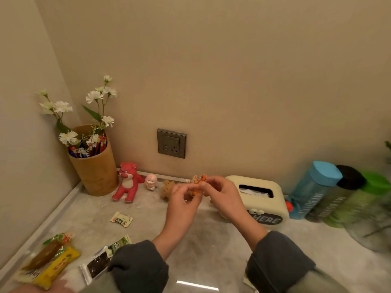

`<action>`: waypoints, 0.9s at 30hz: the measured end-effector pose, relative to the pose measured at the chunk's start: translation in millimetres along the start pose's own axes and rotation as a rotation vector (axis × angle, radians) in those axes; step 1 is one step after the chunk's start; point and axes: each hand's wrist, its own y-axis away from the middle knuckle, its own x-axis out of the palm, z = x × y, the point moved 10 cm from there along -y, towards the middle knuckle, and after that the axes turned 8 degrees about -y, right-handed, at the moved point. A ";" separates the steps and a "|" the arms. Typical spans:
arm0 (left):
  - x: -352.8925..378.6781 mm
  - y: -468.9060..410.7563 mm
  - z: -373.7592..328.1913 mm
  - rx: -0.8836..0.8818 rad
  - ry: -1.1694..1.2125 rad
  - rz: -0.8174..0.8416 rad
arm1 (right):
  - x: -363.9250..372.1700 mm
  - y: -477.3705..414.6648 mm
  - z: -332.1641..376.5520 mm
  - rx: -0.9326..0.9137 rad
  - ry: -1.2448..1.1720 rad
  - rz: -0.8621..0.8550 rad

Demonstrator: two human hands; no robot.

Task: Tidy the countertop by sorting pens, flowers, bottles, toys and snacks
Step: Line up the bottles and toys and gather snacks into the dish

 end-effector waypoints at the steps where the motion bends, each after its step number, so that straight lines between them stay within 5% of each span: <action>1: 2.9 3.3 -6.1 0.022 0.008 0.009 | -6.5 2.9 1.9 -0.010 -0.015 -0.014; 8: 37.7 24.0 -23.0 -0.056 0.160 0.061 | -56.2 22.9 0.6 0.034 -0.039 -0.059; 27: 122.4 -59.9 -29.1 -0.049 -0.186 0.225 | -129.6 -49.2 -21.4 -0.003 0.157 -0.122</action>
